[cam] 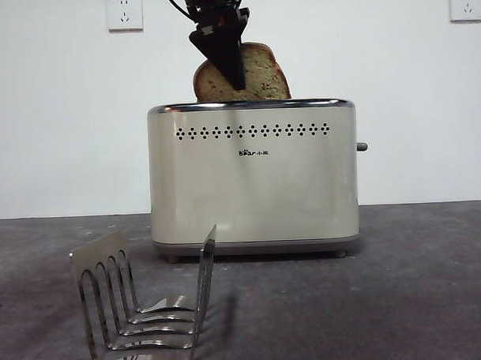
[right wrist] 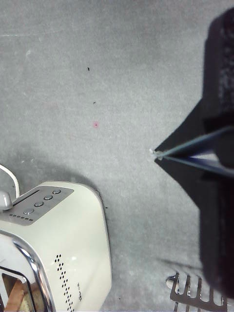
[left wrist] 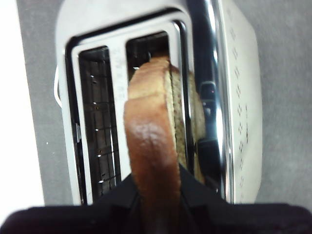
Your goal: Pick up a slice of bread from the rack,put the bread on the toaster,press the button
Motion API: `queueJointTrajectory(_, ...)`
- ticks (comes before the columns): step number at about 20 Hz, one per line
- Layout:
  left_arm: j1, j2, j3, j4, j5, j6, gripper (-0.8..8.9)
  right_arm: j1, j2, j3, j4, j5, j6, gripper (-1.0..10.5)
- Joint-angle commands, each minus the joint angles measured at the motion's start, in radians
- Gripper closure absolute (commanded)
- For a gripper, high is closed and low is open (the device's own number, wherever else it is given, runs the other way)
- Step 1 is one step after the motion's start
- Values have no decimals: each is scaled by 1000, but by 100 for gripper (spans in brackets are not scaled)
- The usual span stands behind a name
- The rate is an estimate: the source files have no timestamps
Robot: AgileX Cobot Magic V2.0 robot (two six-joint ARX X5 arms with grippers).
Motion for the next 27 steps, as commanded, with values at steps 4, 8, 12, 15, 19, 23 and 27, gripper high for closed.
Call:
queueJointTrajectory(4,-17,30,-11,40,115,-38,823,1,-2,5,2,4,-8,946)
queueJointTrajectory(8,-17,30,-11,59,147,-68,819,1,-2,5,2,4,-8,946)
queueJointTrajectory(12,-17,30,-11,87,162,-134,814,1,-2,5,-3,4,-8,946)
queueJointTrajectory(15,-13,30,-11,87,153,-152,814,1,-2,5,-3,4,-8,946)
queueJointTrajectory(19,-6,29,-11,80,110,-156,785,1,-2,5,-18,4,-8,946)
queueJointTrajectory(23,5,10,-11,90,110,-156,445,1,-2,5,-24,4,-8,946)
queueJointTrajectory(27,12,-46,-11,98,111,-156,437,1,-2,5,-12,5,-9,946)
